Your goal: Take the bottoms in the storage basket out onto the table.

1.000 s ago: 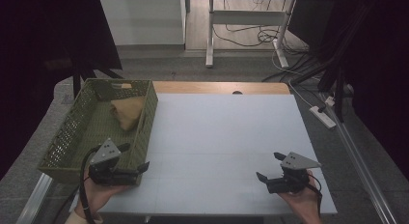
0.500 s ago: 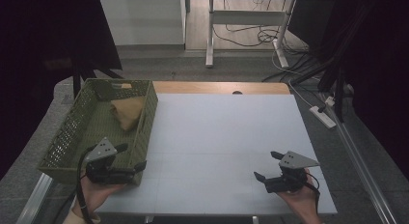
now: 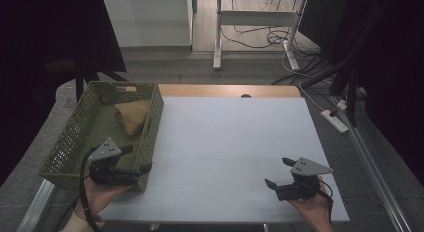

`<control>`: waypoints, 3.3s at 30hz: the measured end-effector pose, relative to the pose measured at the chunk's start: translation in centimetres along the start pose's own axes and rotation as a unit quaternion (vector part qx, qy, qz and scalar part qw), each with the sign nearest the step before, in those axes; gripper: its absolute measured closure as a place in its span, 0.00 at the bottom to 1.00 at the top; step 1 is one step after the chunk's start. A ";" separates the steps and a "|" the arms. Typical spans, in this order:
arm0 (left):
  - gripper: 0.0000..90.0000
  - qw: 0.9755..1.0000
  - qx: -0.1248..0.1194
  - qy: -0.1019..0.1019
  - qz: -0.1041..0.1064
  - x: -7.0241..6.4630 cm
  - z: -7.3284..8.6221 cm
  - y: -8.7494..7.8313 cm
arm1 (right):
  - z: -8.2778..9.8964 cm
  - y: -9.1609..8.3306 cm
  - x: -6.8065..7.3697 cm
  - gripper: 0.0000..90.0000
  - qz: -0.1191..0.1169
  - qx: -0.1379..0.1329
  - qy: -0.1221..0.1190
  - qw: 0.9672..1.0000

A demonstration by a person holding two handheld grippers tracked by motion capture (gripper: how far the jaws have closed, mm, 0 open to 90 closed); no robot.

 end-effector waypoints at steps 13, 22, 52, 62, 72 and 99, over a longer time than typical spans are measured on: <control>0.11 1.000 -0.003 0.005 -0.004 0.2 -0.3 0.0 | -0.3 0.4 0.4 0.07 -0.007 0.005 -0.008 1.000; 0.11 1.000 -0.007 0.001 -0.008 0.3 -0.8 -0.3 | -0.4 0.7 0.2 0.07 -0.010 0.005 -0.005 1.000; 0.12 1.000 -0.011 -0.014 -0.006 1.6 -3.6 0.2 | -0.5 1.7 0.1 0.08 -0.016 0.014 -0.010 1.000; 0.12 1.000 -0.016 -0.020 -0.010 2.6 -5.0 0.0 | -0.4 1.9 0.0 0.08 -0.016 0.017 -0.008 1.000; 0.13 0.999 -0.018 -0.027 -0.013 3.7 -6.2 0.3 | -0.4 2.0 0.0 0.08 -0.020 0.020 -0.006 1.000; 0.14 0.998 -0.010 -0.053 -0.039 7.2 -8.1 2.4 | -0.3 2.1 -0.1 0.08 -0.018 0.020 -0.006 1.000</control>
Point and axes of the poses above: each handheld gripper's, and its own axes: y roughly forward along the jaws, z roughly out of its underside, x roughly to its left, the point moved 3 cm from there along y, roughly forward along the jaws, and after that the axes turned 11 degrees about -z, right-handed, at the moved point
